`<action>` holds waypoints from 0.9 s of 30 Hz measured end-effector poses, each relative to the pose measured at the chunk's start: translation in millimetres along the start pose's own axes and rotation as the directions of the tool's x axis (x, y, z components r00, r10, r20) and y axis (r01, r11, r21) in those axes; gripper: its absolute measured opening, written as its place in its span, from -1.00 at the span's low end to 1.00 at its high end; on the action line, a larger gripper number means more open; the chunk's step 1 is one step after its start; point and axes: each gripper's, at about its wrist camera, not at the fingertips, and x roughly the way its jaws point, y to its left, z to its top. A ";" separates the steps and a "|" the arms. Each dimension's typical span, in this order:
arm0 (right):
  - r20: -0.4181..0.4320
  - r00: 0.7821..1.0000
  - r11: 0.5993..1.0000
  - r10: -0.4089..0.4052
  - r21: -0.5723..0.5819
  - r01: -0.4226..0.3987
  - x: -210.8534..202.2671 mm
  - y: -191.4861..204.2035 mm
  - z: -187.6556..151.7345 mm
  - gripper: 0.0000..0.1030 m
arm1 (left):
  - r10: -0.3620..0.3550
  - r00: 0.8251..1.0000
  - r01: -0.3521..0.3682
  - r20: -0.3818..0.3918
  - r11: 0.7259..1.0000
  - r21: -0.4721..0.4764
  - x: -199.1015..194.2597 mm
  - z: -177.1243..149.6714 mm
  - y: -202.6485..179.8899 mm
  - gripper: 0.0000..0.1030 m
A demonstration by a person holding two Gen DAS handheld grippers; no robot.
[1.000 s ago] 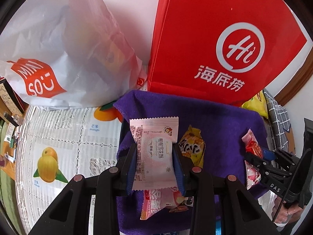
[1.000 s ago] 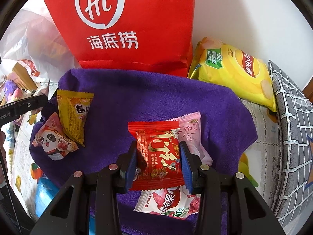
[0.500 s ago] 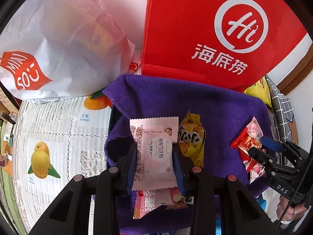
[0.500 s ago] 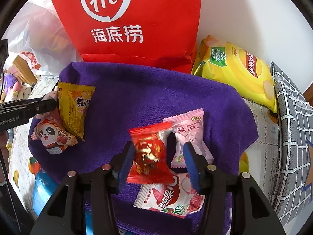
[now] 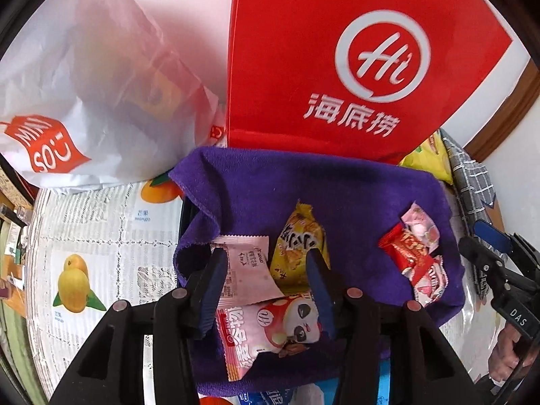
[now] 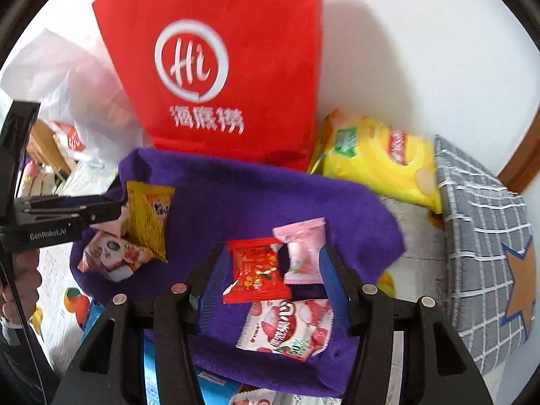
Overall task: Organize snacks
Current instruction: 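Open both tools to drop the packets onto the purple towel, then grasp the pink stick candy with the right tool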
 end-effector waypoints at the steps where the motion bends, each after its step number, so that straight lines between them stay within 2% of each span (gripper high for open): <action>1: 0.016 1.000 1.000 -0.006 0.015 0.006 -6.6 -4.0 -1.3 0.07 | -0.002 1.000 0.002 0.007 1.000 0.000 -2.5 0.6 -0.6 -0.08; 8: 0.011 1.000 0.997 -0.020 0.071 0.019 -31.6 -21.4 -35.9 0.06 | -0.031 0.999 0.030 0.042 0.999 0.020 -21.3 -0.4 -11.2 -0.07; 11: -0.013 1.000 0.996 -0.026 0.087 0.028 -39.1 -27.6 -59.9 -0.05 | -0.045 0.997 0.042 0.068 0.999 0.034 -33.4 -2.0 -17.6 -0.03; 14: -0.040 0.999 0.994 0.001 0.113 0.004 -43.3 -31.6 -81.5 -0.15 | -0.055 0.995 0.051 0.088 0.997 0.049 -44.2 -4.0 -22.9 -0.01; 18: -0.069 0.996 0.989 0.061 0.135 -0.052 -47.1 -34.4 -109.8 -0.16 | -0.068 0.989 0.059 0.130 0.996 0.074 -67.8 -9.1 -30.3 0.00; 22: -0.089 0.991 0.985 0.098 0.150 -0.084 -48.4 -32.6 -131.1 -0.18 | -0.094 0.977 0.078 0.192 0.993 0.092 -95.5 -22.5 -32.0 0.18; 27: -0.116 0.983 0.979 0.143 0.163 -0.123 -45.8 -29.0 -149.3 -0.25 | -0.053 0.983 0.034 0.178 0.994 0.108 -101.4 -40.0 -27.0 0.18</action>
